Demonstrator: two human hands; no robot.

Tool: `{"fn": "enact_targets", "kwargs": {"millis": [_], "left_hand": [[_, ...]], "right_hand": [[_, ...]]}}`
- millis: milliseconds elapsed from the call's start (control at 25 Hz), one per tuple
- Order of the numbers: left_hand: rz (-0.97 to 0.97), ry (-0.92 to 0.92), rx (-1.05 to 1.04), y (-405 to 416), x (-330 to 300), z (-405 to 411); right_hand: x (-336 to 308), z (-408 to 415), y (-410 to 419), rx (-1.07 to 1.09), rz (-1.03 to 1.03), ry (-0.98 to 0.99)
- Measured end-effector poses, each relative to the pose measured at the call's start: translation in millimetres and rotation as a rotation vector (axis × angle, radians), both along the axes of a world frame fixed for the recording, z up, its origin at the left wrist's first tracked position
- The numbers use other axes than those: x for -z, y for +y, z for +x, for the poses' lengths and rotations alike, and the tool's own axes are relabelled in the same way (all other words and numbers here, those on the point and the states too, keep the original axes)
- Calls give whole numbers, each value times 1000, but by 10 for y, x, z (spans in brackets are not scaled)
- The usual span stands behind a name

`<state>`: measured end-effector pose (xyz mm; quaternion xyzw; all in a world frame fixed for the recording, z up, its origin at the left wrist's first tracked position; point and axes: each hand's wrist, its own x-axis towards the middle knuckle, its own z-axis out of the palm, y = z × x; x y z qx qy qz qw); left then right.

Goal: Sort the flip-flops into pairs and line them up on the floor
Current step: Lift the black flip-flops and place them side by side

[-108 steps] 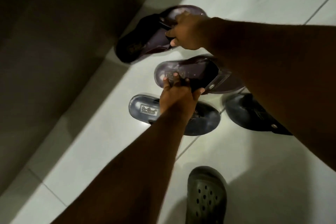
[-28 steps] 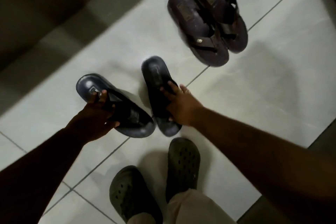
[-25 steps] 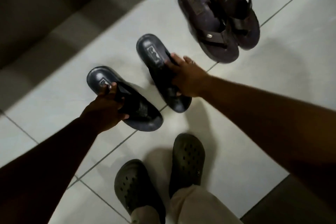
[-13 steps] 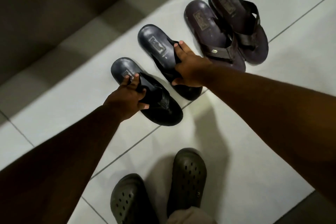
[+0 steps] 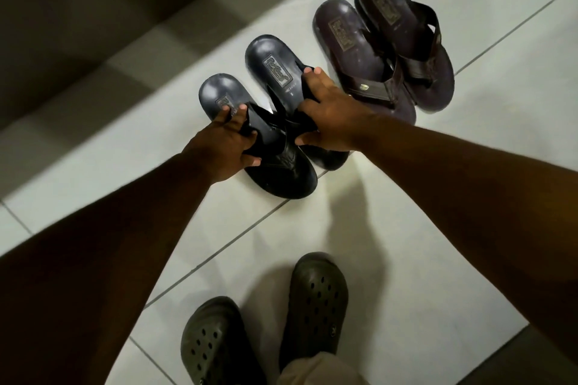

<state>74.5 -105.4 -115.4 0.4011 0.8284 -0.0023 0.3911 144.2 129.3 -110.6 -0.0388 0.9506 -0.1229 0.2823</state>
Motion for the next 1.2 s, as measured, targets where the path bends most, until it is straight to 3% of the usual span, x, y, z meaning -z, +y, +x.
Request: {"fn": "enact_targets", "kwargs": {"millis": [80,160,320,480,720,880,1080,1200], "left_hand": [[82,11,-118,-58,-11,19],[115,20,-212,-55,-1,71],[14,96,-86,-43,180,275],[42,165,-114,-235,235,415],[57,121,-201,-577,167,604],[57,85,-214,-1002,88,748],[-57,94,-169,-1871,88,677],[-112,74,-161,-2274,85,620]], "right_hand": [[3,21,-30,60,-6,76],[30,5,-59,114,32,32],[137,18,-144,184,34,-171],[124,47,-271,-37,127,-228],[13,160,-689,-39,105,-244],[128,304,-1108,25,82,-271],[216,443,-1975,156,-92,-212],[219,470,-2429,28,-35,-154]]}}
